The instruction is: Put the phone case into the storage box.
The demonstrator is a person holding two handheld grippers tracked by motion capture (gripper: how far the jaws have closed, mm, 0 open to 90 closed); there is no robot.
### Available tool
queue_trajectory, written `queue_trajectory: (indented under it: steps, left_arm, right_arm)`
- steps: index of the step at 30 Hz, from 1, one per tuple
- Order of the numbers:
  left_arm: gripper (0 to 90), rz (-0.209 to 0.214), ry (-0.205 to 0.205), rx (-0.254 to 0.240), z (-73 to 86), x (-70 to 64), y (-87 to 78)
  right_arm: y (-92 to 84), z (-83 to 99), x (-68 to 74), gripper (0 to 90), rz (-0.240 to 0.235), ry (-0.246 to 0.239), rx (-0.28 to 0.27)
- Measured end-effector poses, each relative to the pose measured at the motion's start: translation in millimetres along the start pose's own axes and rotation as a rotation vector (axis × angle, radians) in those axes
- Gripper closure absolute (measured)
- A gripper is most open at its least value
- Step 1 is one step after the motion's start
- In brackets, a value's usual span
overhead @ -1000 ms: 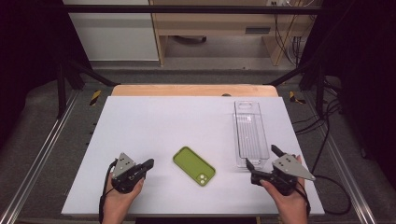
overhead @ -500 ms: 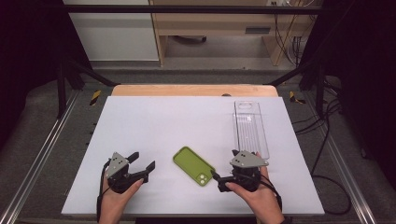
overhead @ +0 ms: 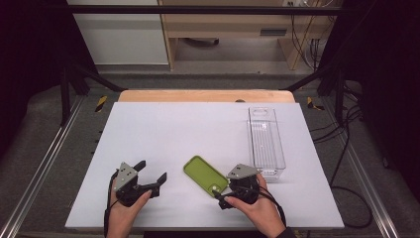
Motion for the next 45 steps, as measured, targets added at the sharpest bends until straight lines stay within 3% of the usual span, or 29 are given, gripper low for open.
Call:
queue_trajectory:
  steps: [12,22,32,45]
  left_arm:
    - [9.1,0.012,0.031,0.005,1.2,-7.4,1.8]
    - [8.6,0.018,0.039,0.007,1.7,-10.4,3.2]
    - [8.5,0.024,0.047,0.000,1.1,-12.5,3.4]
    - [8.7,0.027,0.062,-0.015,-0.4,-14.9,2.4]
  right_arm:
    - [32.9,4.0,2.8,5.3,-0.034,0.014,0.063]
    - [49.5,4.5,5.9,5.2,-0.057,0.007,0.098]
    - [53.3,8.2,4.8,10.6,-0.046,0.002,0.123]
    - [50.8,11.1,3.0,16.4,-0.043,-0.028,0.103]
Point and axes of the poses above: each handheld gripper's, and its own axes: y roughly forward along the jaws, z roughly out of its underside, x roughly to its left, the point moved 5 cm from there along y, roughly forward along the jaws, and after that the axes turned 9 degrees about -y, right-handed, at the moved point
